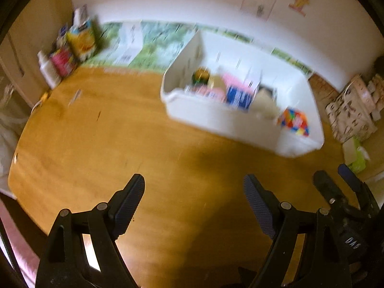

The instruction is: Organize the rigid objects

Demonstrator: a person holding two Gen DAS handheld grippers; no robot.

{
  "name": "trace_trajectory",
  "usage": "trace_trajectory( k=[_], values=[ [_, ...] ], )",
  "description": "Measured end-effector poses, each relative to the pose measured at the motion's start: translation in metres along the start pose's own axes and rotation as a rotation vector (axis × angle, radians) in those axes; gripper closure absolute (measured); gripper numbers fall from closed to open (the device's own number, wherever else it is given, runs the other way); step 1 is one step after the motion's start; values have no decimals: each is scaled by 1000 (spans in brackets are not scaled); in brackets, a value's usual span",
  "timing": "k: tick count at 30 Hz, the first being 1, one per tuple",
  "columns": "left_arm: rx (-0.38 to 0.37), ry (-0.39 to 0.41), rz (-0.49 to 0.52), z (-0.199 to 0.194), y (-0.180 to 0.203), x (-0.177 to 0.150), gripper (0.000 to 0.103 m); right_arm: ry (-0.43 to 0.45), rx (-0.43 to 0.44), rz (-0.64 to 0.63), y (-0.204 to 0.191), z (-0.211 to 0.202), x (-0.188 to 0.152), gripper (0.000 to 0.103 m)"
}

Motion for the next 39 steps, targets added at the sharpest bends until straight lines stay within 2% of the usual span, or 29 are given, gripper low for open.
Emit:
trace_trajectory(
  k=[4,7,11,18,23,26,31,36,39],
  values=[
    [28,-45,3,-7,-11,-21,16,-89,50,74,-5,-6,-27,0],
    [0,-57,23,-16,-12,-23,9,-145,68,122,-11,-17,-40,0],
    [-46,-36,93,-30,-8,-13,9,-198,42,193,-17,-41,-43,0],
    [-131,-21,213,-62,-10,-4,8,-153,-28,243,-49,-90,-37,0],
    [-130,29,269,-87,-18,2,8,-140,-60,273,-80,-108,-50,1],
    [-145,27,288,-96,-18,1,8,-144,-79,285,-86,-113,-52,1],
    [-130,51,283,-105,-22,2,8,-134,-82,292,-91,-117,-47,0],
    [-86,91,235,-111,-27,10,8,-171,-55,280,-91,-110,-46,0],
    [-63,121,223,-115,-24,14,8,-156,-44,271,-88,-113,-43,1]
  ],
)
Point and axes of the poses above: each gripper's, at about its wrist camera, not at the fingertips, and z roughly the way its jaws point, y to its right, x to its top, the point moved 10 cm from there along z, roughly the way its jaws point, and after that the axes turned 1 degree about -x, right-handed, at the moved point
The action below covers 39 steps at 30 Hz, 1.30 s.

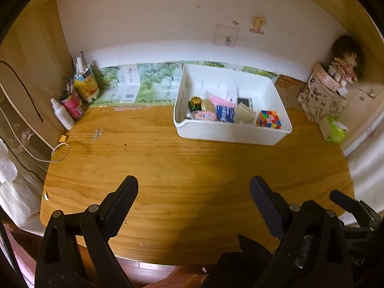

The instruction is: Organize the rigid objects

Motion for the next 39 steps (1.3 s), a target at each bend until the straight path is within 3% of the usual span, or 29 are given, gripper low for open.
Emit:
trace_trajectory(
  k=[12,19,29,39],
  values=[
    [107,99,-9,-6,10,11,8,23,7,-86,4,0,12,1],
    [93,123,-3,-3,20,16,8,49,-10,-125,6,-2,18,1],
    [57,180,15,-5,39,30,8,187,-50,-142,17,-18,38,1],
    [66,207,17,-8,41,33,8,171,-40,-170,12,-12,41,1]
  ],
)
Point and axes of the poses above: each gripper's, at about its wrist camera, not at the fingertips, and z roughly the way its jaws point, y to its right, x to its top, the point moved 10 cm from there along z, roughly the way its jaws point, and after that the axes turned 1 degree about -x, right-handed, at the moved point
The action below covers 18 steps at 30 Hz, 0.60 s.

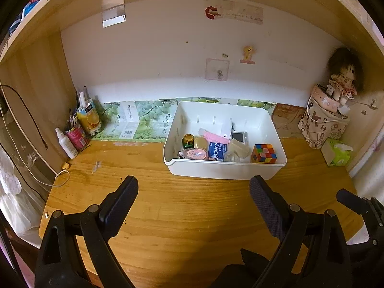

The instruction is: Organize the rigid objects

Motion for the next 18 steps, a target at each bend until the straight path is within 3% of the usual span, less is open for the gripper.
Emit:
trace_trajectory(
  k=[18],
  values=[
    [4,6,-1,-7,-3,-2,8,-41,29,-7,-8,6,-8,1]
  ],
)
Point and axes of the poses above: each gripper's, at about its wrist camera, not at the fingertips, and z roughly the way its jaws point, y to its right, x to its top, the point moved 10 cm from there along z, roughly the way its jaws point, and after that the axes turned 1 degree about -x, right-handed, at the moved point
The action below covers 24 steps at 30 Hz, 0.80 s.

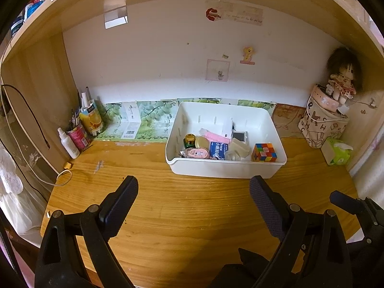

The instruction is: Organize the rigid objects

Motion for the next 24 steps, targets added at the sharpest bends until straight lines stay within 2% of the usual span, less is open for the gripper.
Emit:
trace_trajectory(
  k=[24],
  values=[
    [-3,13,11,-12,-1,-2,8,-8,0,-9,-6,-8,-9,1]
  ],
)
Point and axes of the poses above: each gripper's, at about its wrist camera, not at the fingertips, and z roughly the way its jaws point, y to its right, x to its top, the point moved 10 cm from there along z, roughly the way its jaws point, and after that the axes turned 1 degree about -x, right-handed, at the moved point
